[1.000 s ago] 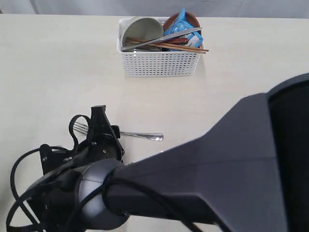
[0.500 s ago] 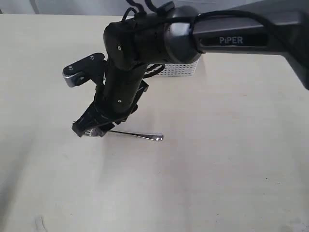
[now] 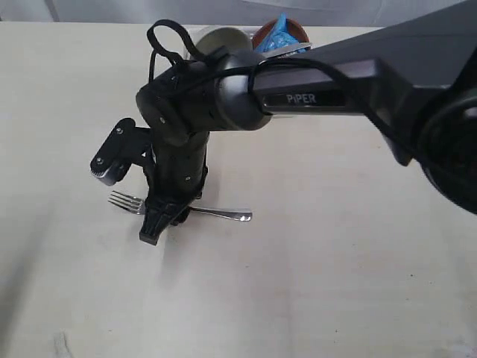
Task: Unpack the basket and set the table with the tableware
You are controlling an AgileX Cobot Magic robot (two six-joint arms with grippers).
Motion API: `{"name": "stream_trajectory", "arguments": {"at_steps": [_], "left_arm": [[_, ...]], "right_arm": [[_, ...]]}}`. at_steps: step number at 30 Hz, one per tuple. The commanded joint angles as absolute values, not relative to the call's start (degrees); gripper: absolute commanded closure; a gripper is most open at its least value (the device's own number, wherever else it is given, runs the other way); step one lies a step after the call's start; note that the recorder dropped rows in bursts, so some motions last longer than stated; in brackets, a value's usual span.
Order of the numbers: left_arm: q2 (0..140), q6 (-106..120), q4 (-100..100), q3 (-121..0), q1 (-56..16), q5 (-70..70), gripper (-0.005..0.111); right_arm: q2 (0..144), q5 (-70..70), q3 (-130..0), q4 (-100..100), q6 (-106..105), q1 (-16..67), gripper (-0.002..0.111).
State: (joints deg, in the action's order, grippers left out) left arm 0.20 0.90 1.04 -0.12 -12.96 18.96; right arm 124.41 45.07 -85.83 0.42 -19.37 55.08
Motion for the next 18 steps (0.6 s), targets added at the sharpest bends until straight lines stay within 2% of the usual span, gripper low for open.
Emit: {"name": "stream_trajectory", "arguments": {"at_steps": [1,3,5,10,18], "left_arm": [[0.0,0.64,1.21,0.0,-13.27,18.32,0.107],[0.0,0.64,1.21,0.0,-13.27,18.32,0.107],[0.0,0.64,1.21,0.0,-13.27,18.32,0.107],[0.0,0.64,1.21,0.0,-13.27,18.32,0.107],[0.0,0.64,1.21,0.0,-13.27,18.32,0.107]], "right_arm": [[124.84,45.02,-85.94,0.0,-18.59,55.1,0.093],[124.84,46.56,-85.94,0.0,-18.35,55.1,0.108],[124.72,47.46,-85.94,0.0,-11.92,55.1,0.109],[121.13,47.23,-85.94,-0.31,22.01,54.75,0.109],[119.72,46.15,-85.84,-0.71,41.95,54.13,0.109]]}}
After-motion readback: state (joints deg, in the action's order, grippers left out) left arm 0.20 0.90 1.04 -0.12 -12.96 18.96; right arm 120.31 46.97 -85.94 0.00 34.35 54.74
